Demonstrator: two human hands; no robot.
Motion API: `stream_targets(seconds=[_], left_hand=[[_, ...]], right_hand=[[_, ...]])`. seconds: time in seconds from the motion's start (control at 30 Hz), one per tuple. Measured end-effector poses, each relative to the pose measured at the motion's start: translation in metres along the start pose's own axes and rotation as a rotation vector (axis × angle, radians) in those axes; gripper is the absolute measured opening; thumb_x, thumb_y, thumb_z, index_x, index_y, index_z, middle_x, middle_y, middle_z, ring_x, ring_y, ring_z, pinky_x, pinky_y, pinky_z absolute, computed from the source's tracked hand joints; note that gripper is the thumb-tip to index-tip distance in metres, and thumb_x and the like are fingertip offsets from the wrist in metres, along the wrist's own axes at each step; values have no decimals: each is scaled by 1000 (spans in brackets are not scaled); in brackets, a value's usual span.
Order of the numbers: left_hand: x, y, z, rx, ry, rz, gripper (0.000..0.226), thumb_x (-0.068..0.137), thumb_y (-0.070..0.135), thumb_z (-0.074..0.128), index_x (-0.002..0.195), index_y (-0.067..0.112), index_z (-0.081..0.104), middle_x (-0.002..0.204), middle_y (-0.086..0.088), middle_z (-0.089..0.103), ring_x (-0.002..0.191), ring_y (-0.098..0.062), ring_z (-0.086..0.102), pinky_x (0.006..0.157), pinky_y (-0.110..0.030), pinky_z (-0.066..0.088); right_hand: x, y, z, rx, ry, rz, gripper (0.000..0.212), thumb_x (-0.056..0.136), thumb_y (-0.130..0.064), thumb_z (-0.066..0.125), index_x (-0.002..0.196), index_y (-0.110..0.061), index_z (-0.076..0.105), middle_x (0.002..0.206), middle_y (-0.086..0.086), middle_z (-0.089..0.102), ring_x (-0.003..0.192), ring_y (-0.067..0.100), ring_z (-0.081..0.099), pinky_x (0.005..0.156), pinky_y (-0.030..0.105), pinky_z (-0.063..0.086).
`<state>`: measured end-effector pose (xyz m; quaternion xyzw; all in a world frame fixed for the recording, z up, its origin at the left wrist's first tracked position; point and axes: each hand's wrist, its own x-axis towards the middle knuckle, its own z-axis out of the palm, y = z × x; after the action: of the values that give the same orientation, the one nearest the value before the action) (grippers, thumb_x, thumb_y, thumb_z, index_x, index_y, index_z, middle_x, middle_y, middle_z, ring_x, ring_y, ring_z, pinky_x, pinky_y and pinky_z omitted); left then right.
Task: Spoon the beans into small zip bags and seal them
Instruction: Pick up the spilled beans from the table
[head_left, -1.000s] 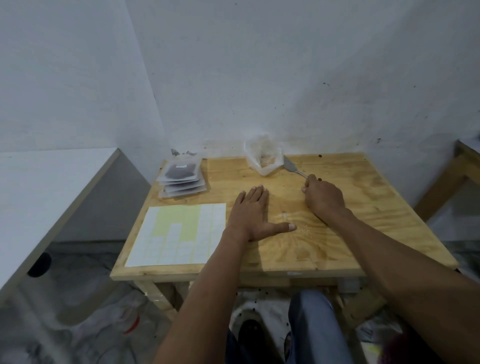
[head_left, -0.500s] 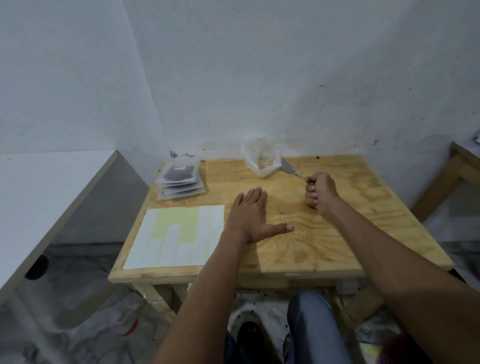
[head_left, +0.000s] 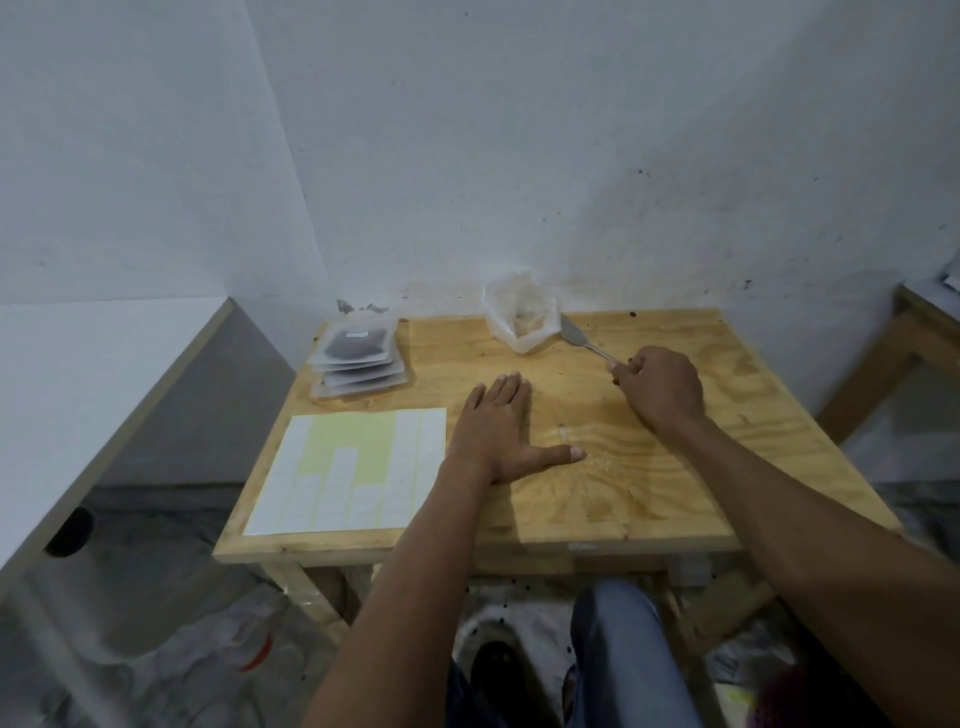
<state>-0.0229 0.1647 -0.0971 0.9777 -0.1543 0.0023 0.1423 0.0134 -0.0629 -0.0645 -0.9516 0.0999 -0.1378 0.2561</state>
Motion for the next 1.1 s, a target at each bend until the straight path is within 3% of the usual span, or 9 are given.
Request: stream_targets(seconds=[0.17, 0.43, 0.57, 0.67, 0.73, 0.83, 0.9, 1.0, 1.1], left_hand=[[1, -1, 0, 3, -5, -2, 134, 63, 102, 36, 162, 15, 15, 170, -3, 9, 157, -16, 3, 127, -45, 3], [-1, 1, -3, 6, -1, 5, 132, 64, 101, 38, 162, 14, 15, 170, -3, 9, 157, -16, 4, 127, -45, 3], [0, 0, -1, 2, 4, 7, 133, 64, 101, 37, 162, 14, 15, 170, -3, 9, 157, -16, 4, 127, -45, 3], [1, 0, -1, 0, 23, 18, 134, 62, 102, 35, 161, 13, 19, 170, -5, 13, 156, -19, 9, 127, -47, 6], [2, 1, -3, 8, 50, 28, 133, 59, 102, 35, 157, 12, 30, 166, -6, 25, 153, -23, 21, 125, -48, 14], [10, 6, -10, 83, 96, 54, 118, 57, 102, 36, 131, 11, 54, 138, -5, 52, 128, -25, 48, 111, -48, 36], [16, 9, -12, 112, 112, 65, 109, 61, 101, 35, 119, 12, 56, 125, -4, 56, 116, -25, 52, 103, -48, 40], [25, 14, -8, 95, 155, 138, 107, 64, 102, 29, 115, 12, 55, 125, -5, 54, 120, -26, 50, 108, -52, 34], [33, 26, -4, 68, 83, 171, 126, 67, 101, 31, 148, 4, 37, 158, -13, 34, 148, -30, 29, 122, -54, 18]], right_hand=[[-1, 7, 13, -28, -18, 6, 30, 88, -43, 76, 88, -14, 71, 86, 5, 73, 82, 28, 67, 67, 33, 48], [-2, 4, 19, -120, -11, -46, 20, 96, -29, 64, 95, -10, 72, 93, 12, 72, 88, 34, 66, 72, 40, 54], [-2, -1, 10, 164, 37, 68, 28, 94, -20, 56, 71, -7, 62, 66, 5, 58, 61, 25, 53, 57, 33, 43], [5, -11, -1, 634, -43, 377, 28, 94, -16, 45, 72, -8, 60, 57, 2, 43, 49, 20, 35, 49, 31, 30], [9, -10, -7, 1056, -176, 588, 28, 94, -13, 37, 75, -10, 56, 50, -4, 35, 38, 13, 25, 39, 22, 22], [15, -5, -15, 1428, -259, 675, 26, 93, -12, 34, 75, -10, 52, 51, -4, 36, 36, 10, 23, 35, 17, 17], [18, -3, -21, 1520, -240, 687, 26, 93, -14, 35, 75, -8, 53, 57, 0, 42, 40, 11, 25, 36, 18, 17], [23, -1, -26, 1507, -213, 679, 26, 93, -17, 40, 72, -9, 53, 59, 2, 48, 43, 12, 26, 37, 20, 18], [29, 5, -24, 1188, -169, 597, 20, 91, -15, 47, 71, -14, 49, 61, 0, 45, 44, 12, 26, 39, 22, 20]])
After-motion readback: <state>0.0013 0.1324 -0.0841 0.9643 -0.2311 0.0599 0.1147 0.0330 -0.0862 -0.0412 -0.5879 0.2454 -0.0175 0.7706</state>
